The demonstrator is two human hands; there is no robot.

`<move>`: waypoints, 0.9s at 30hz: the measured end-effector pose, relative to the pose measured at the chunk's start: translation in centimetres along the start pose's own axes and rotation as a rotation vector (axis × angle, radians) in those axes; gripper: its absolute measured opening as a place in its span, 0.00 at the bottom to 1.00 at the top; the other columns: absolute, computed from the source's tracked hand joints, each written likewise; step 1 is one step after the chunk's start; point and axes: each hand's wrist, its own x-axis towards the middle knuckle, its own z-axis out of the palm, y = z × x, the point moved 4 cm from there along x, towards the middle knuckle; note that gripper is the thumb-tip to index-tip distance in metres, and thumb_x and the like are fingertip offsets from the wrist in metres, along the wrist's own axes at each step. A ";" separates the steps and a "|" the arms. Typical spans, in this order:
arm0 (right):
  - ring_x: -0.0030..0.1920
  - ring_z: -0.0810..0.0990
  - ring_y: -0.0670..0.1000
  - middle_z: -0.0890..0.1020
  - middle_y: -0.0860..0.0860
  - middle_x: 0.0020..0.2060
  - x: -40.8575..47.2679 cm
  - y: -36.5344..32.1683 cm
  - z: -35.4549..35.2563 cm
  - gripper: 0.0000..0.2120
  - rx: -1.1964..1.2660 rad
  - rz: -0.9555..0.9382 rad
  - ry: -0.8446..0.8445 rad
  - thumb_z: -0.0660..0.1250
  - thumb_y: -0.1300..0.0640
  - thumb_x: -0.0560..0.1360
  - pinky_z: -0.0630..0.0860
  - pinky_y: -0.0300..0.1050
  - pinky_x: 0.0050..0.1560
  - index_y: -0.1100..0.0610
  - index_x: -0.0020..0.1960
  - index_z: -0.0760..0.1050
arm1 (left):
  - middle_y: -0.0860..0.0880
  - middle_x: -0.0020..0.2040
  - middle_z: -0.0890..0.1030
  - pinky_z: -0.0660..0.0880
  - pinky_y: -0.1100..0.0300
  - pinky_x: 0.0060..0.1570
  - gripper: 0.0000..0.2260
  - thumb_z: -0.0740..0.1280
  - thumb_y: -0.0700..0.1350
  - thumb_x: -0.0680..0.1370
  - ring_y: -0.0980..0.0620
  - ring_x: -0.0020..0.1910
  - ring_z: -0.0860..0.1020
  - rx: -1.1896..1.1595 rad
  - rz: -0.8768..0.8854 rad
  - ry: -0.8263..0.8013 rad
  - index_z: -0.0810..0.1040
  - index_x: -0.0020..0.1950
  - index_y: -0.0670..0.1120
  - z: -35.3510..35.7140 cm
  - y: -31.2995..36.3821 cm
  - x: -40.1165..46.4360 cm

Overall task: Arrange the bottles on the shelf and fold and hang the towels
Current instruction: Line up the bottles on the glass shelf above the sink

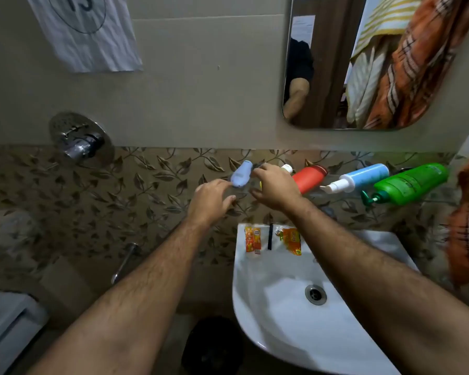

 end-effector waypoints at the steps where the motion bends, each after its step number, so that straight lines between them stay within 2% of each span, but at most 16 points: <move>1: 0.56 0.77 0.57 0.78 0.54 0.56 0.8 0.0 0.3 0.17 0.008 0.018 -0.017 0.68 0.51 0.74 0.76 0.53 0.55 0.54 0.62 0.76 | 0.49 0.64 0.79 0.72 0.50 0.64 0.18 0.69 0.49 0.78 0.51 0.62 0.77 -0.024 -0.001 0.002 0.76 0.67 0.47 0.1 -0.6 0.7; 8: 0.56 0.78 0.59 0.76 0.56 0.59 4.5 0.4 2.4 0.18 -0.007 0.103 -0.087 0.66 0.61 0.74 0.75 0.52 0.48 0.55 0.64 0.73 | 0.49 0.64 0.79 0.72 0.48 0.64 0.18 0.66 0.42 0.78 0.49 0.63 0.77 -0.121 -0.027 -0.053 0.76 0.68 0.48 0.9 -2.9 4.8; 11: 0.56 0.77 0.58 0.77 0.56 0.59 5.5 0.5 3.1 0.20 0.002 0.089 -0.113 0.66 0.62 0.74 0.76 0.52 0.50 0.55 0.65 0.72 | 0.50 0.64 0.80 0.72 0.48 0.65 0.20 0.64 0.42 0.77 0.50 0.63 0.77 -0.139 0.005 -0.098 0.75 0.68 0.49 1.6 -3.6 5.9; 14: 0.56 0.77 0.57 0.77 0.55 0.59 6.3 0.6 3.8 0.21 0.007 0.059 -0.163 0.68 0.61 0.73 0.72 0.46 0.48 0.52 0.65 0.72 | 0.50 0.63 0.81 0.73 0.48 0.63 0.21 0.66 0.42 0.76 0.49 0.62 0.78 -0.173 0.044 -0.156 0.75 0.69 0.50 2.3 -3.7 6.5; 16: 0.57 0.76 0.55 0.76 0.55 0.60 6.6 0.7 4.3 0.21 0.018 0.044 -0.209 0.68 0.61 0.73 0.72 0.45 0.50 0.51 0.65 0.72 | 0.50 0.64 0.80 0.73 0.48 0.64 0.23 0.67 0.42 0.75 0.49 0.63 0.77 -0.197 0.046 -0.185 0.73 0.70 0.51 2.7 -4.0 6.7; 19: 0.59 0.76 0.55 0.76 0.54 0.62 6.9 0.8 4.3 0.20 0.041 0.019 -0.227 0.67 0.59 0.75 0.76 0.50 0.57 0.51 0.66 0.72 | 0.50 0.67 0.78 0.72 0.49 0.65 0.24 0.67 0.42 0.76 0.50 0.67 0.74 -0.256 0.012 -0.223 0.71 0.72 0.51 3.4 -4.5 7.1; 23: 0.61 0.75 0.56 0.74 0.55 0.64 6.8 1.4 4.1 0.16 0.048 -0.036 -0.263 0.67 0.59 0.77 0.77 0.53 0.58 0.50 0.63 0.73 | 0.50 0.68 0.77 0.71 0.50 0.66 0.23 0.70 0.42 0.77 0.51 0.68 0.73 -0.315 -0.036 -0.217 0.72 0.71 0.52 3.7 -5.0 7.3; 27: 0.64 0.75 0.56 0.74 0.55 0.67 6.6 1.9 3.9 0.20 0.080 -0.073 -0.253 0.67 0.56 0.78 0.76 0.55 0.61 0.52 0.70 0.70 | 0.50 0.64 0.80 0.72 0.59 0.59 0.21 0.72 0.41 0.75 0.53 0.63 0.77 -0.391 -0.059 -0.146 0.76 0.68 0.50 3.7 -5.1 7.5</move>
